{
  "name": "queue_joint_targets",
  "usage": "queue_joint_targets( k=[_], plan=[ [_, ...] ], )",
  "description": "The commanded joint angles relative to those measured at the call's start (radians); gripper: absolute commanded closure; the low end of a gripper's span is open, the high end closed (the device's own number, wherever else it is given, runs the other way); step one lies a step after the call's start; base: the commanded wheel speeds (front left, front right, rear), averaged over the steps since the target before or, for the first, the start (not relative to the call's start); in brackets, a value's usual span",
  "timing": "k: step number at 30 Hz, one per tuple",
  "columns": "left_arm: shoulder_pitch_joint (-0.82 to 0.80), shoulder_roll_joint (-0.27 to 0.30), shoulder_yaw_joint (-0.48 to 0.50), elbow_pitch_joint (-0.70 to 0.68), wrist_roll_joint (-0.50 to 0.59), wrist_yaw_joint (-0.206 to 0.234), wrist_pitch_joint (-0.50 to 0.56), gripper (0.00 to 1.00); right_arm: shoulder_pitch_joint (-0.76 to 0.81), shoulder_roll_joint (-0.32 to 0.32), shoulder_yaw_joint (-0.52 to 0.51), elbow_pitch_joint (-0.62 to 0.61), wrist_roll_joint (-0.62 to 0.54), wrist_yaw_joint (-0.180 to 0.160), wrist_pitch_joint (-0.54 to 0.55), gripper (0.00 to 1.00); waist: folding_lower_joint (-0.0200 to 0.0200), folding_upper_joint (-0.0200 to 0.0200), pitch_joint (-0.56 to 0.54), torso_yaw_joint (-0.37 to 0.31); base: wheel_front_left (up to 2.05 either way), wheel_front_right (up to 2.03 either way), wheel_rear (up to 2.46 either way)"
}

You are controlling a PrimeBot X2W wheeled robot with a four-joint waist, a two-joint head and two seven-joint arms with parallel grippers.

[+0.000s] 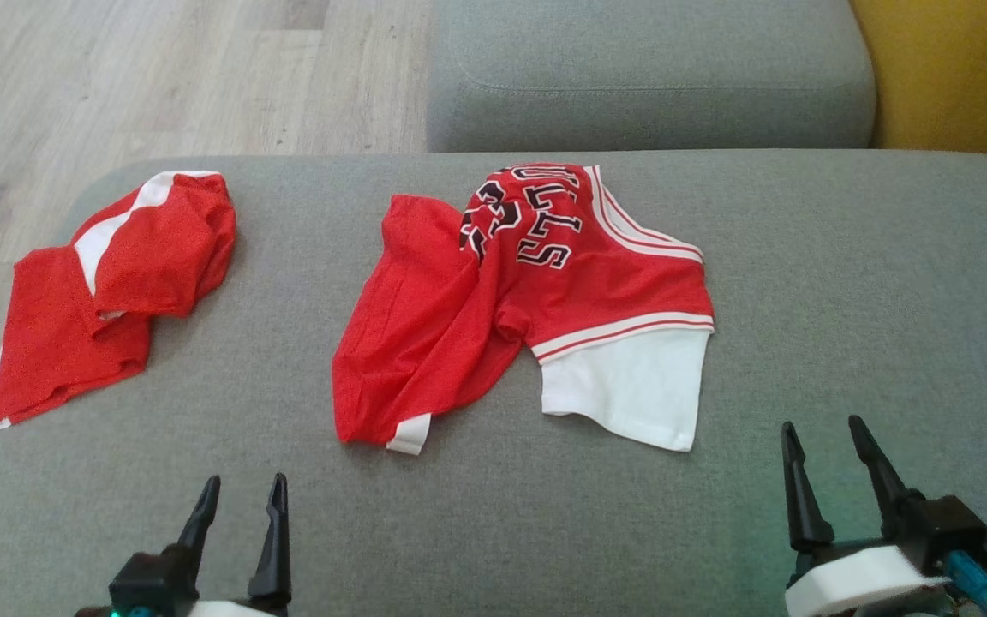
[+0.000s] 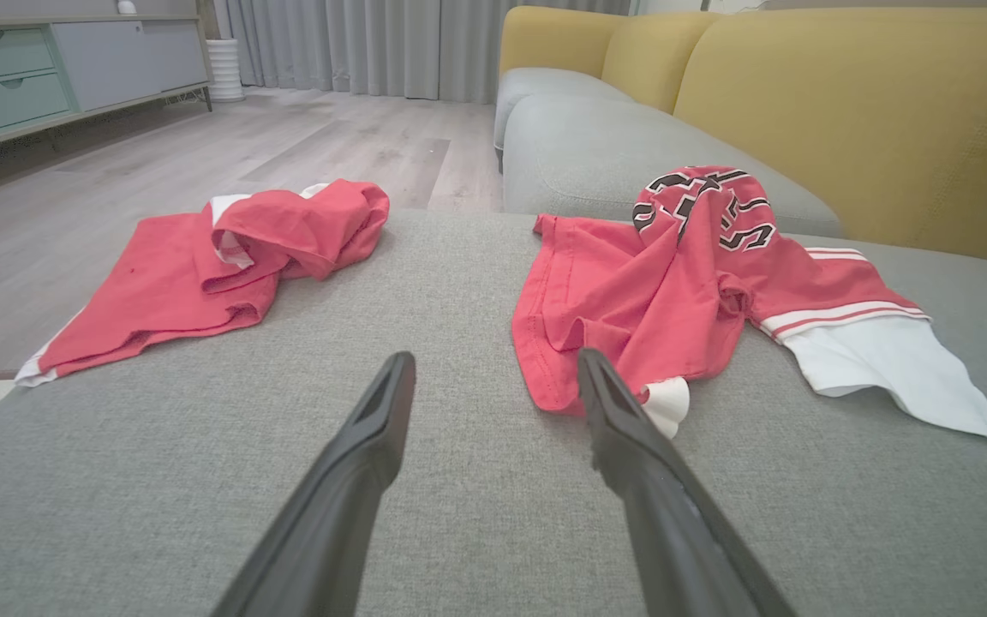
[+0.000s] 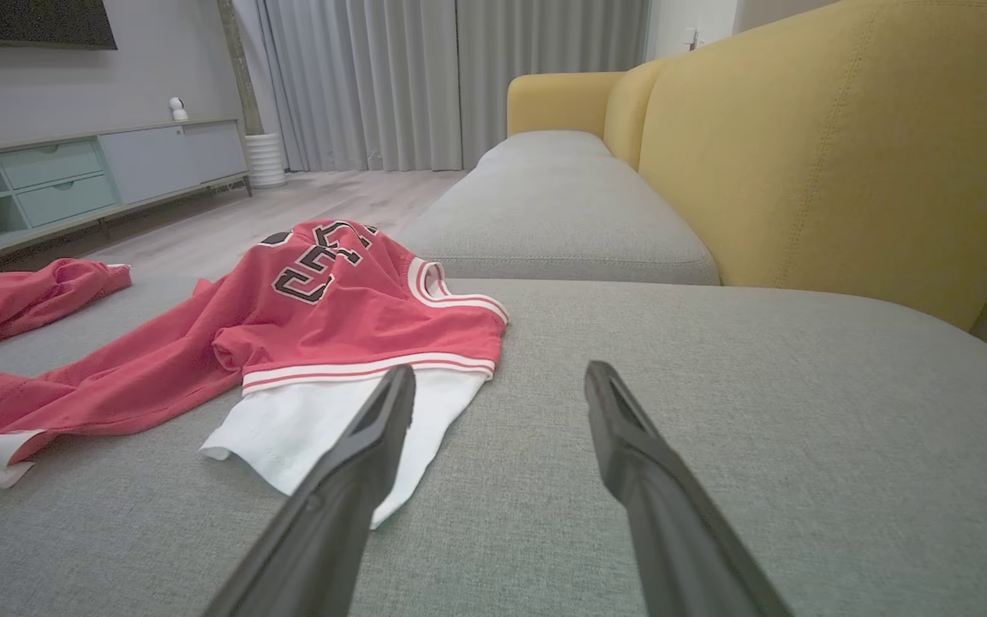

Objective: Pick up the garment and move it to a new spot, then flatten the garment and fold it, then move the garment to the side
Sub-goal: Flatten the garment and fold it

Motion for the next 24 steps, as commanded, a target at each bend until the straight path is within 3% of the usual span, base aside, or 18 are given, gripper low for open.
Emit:
queue_joint_targets(
  k=[1,11,24],
  plan=[
    [-0.032,-0.006,0.042,-0.035,0.01,-0.006,-0.008,0.0,-0.01,-0.008,0.028,-0.027,0.008,0.008,-0.01,0.0,0.0001,0.0,-0.001,0.002,0.0,0.0,0.0],
    [-0.034,-0.041,0.102,-0.027,0.06,-0.062,-0.008,0.0,-0.013,-0.008,0.046,-0.013,0.008,0.008,-0.01,0.0,0.0001,0.0,0.001,0.005,0.0,0.0,0.0],
    [-0.079,-0.056,0.102,0.038,0.068,-0.085,-0.008,0.0,-0.07,-0.008,0.051,0.062,0.024,0.008,0.001,0.0,0.0001,0.0,0.013,-0.01,0.0,0.0,0.0]
  ],
)
